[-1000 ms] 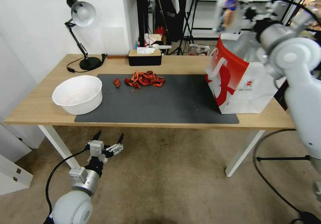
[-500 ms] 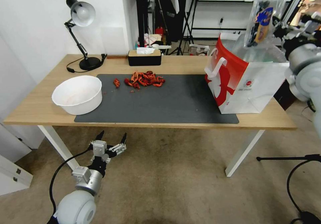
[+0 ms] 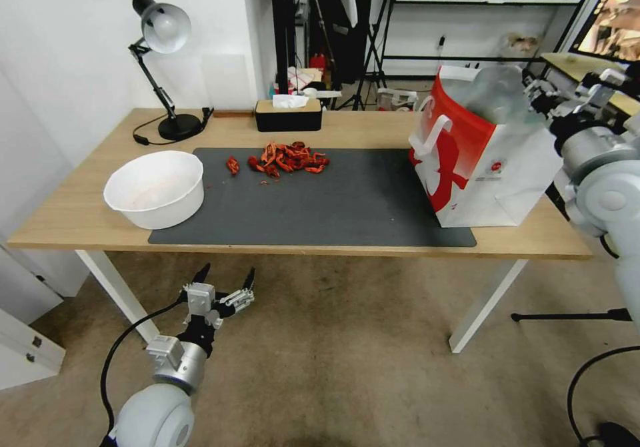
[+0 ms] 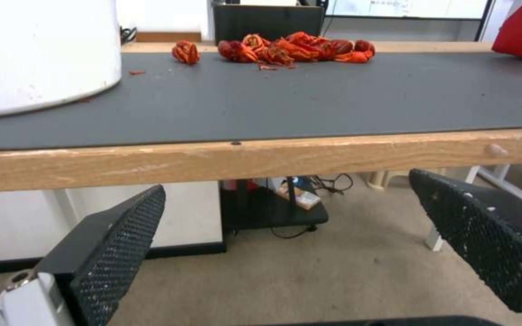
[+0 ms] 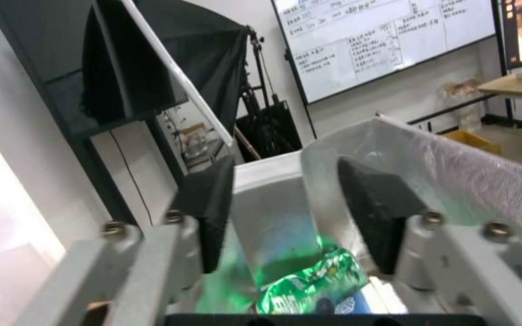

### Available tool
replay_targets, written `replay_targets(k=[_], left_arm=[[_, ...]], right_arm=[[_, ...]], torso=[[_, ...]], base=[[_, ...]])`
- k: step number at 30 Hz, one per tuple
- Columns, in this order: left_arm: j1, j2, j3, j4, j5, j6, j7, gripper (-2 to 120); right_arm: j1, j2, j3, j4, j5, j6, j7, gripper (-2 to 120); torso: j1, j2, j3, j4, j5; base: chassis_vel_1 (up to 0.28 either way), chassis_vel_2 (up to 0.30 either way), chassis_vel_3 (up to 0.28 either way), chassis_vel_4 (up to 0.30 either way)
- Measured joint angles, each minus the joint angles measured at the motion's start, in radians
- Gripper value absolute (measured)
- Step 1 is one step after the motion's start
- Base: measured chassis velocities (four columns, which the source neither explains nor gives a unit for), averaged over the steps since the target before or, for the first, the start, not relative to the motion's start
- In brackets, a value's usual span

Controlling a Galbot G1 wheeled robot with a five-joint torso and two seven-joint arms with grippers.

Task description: Close the takeout container lid, then place the container into the takeout bag.

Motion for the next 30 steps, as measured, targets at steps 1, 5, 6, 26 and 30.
replay_targets(k=[1, 5, 6, 26, 30], left_arm=[[0.002, 0.000, 0.000, -0.001, 0.000, 0.000, -0.001, 100], [0.003, -0.001, -0.004, -0.003, 0.001, 0.000, -0.002, 100], [0.003, 0.000, -0.006, -0.004, 0.000, 0.000, -0.002, 100], [-0.006, -0.016, -0.013, 0.006, -0.003, -0.046, 0.030, 100], [-0.013, -0.025, -0.018, 0.016, 0.010, -0.065, 0.022, 100]], right_arm=[[-0.004, 0.002, 0.000, 0.000, -0.001, 0.000, -0.002, 53], [-0.011, 0.005, 0.000, 0.013, -0.006, 0.000, -0.012, 67], [-0.015, 0.005, 0.000, 0.022, -0.009, 0.001, -0.017, 72], [-0.271, -0.063, 0.103, 0.238, -0.233, 0.099, -0.250, 114], [-0.398, -0.028, 0.129, 0.300, -0.338, 0.137, -0.293, 114]], torso=[[0.000, 0.000, 0.000, 0.0000, 0.0001], [0.000, 0.000, 0.000, -0.0001, 0.0001], [0.000, 0.000, 0.000, 0.0000, 0.0001], [0.000, 0.000, 0.000, -0.0002, 0.0002], [0.000, 0.000, 0.000, -0.0001, 0.0002]], base=[[0.000, 0.000, 0.000, 0.000], [0.000, 0.000, 0.000, 0.000], [0.000, 0.000, 0.000, 0.000], [0.000, 0.000, 0.000, 0.000], [0.000, 0.000, 0.000, 0.000]])
